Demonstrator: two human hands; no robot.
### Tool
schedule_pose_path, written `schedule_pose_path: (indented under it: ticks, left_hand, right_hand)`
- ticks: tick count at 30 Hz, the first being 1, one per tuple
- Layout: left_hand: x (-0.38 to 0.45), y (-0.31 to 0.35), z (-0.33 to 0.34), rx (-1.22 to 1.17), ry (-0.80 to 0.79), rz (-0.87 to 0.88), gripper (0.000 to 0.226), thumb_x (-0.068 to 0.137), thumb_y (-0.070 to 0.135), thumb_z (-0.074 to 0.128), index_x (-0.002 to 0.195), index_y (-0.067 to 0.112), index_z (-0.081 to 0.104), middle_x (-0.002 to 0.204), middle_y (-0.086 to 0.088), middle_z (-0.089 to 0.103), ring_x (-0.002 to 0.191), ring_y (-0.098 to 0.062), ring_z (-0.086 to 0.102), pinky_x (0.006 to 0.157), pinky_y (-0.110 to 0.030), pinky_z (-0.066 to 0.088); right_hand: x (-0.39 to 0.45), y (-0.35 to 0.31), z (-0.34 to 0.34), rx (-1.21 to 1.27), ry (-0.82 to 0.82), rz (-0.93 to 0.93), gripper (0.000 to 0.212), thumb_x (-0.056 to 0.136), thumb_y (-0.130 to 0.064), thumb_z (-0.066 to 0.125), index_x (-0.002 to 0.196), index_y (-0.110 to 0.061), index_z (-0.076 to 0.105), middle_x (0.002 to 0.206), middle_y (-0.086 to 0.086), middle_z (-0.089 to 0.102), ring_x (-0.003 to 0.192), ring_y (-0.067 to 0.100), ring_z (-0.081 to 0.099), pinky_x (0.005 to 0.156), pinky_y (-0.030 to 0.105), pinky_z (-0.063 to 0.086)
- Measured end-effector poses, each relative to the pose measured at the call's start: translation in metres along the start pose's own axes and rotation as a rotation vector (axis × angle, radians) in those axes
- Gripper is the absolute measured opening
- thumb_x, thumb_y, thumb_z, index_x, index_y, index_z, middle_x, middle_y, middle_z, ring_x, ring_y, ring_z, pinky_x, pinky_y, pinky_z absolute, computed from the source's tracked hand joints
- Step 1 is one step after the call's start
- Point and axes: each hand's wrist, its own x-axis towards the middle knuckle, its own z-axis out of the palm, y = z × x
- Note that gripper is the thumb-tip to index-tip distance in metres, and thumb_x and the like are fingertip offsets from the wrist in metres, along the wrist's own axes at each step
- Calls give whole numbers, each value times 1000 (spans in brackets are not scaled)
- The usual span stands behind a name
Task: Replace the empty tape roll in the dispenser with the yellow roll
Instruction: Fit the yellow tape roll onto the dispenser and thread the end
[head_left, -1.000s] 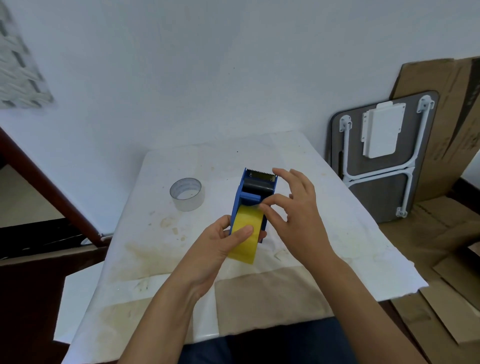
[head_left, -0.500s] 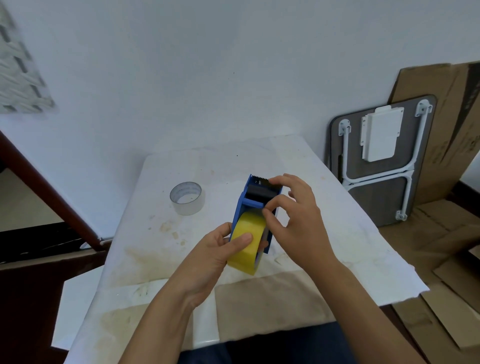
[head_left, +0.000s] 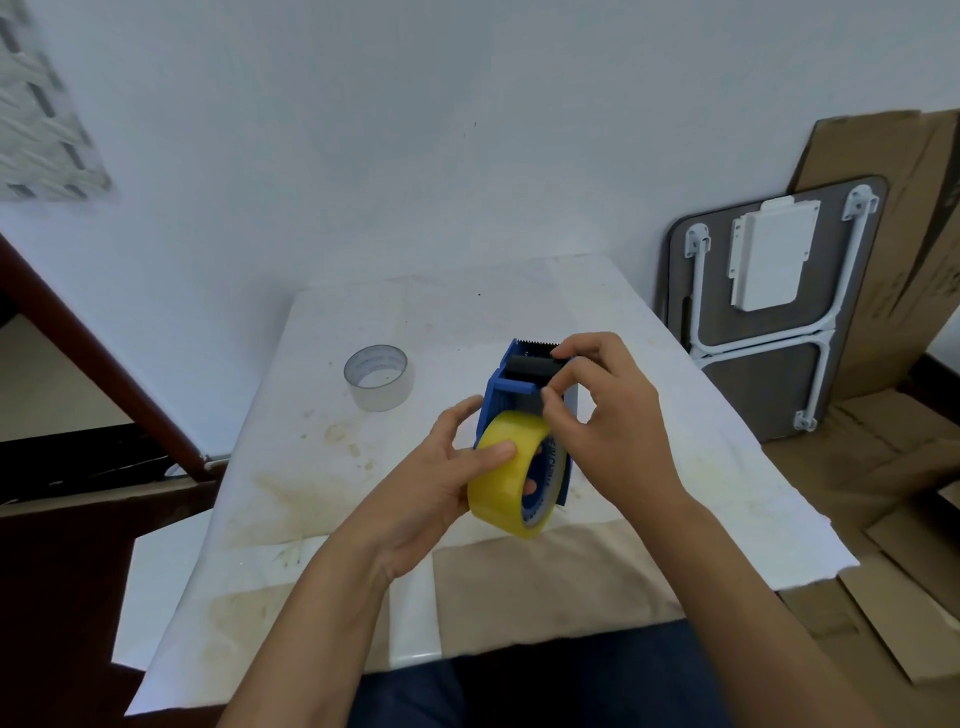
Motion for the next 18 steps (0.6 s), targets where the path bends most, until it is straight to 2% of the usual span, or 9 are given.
schedule_pose_path:
  ticks: [4,9,14,18]
  left_hand:
    - [2,2,7,64,-96,-31,65,88,28,71,144,40,42,130,-6,70,118,-29,68,104,-55,49]
    - [1,2,10,112,-139,-47,57,92,24,66,143,38,45,127,-3,72,117,-26,69,106,-51,49]
    - [1,3,11,117,-169,-41,58,95,17,63,145,37,42,125,-6,74,107,-25,72,103,-46,52]
    - [0,4,8,108,-183,-62,61,93,10,64,145,35,43,124,-9,73,106,-26,72,101,-45,53]
  right_hand:
    - [1,-4,1,-12,-13,40,12,83,-13,69,75,-12,61,107,-9,54,93,-1,50,70,1,39]
    - [0,0,1,-76,3,72,12,86,-18,68,77,-14,62,107,-11,50,87,0,48,60,7,33]
    - [3,3,2,-27,-12,68,9,87,-12,65,79,-10,61,100,-9,54,85,4,51,66,7,38]
    - [7,6,1,-7,-22,49,8,87,-9,63,80,-9,61,95,-3,58,82,9,54,71,23,48]
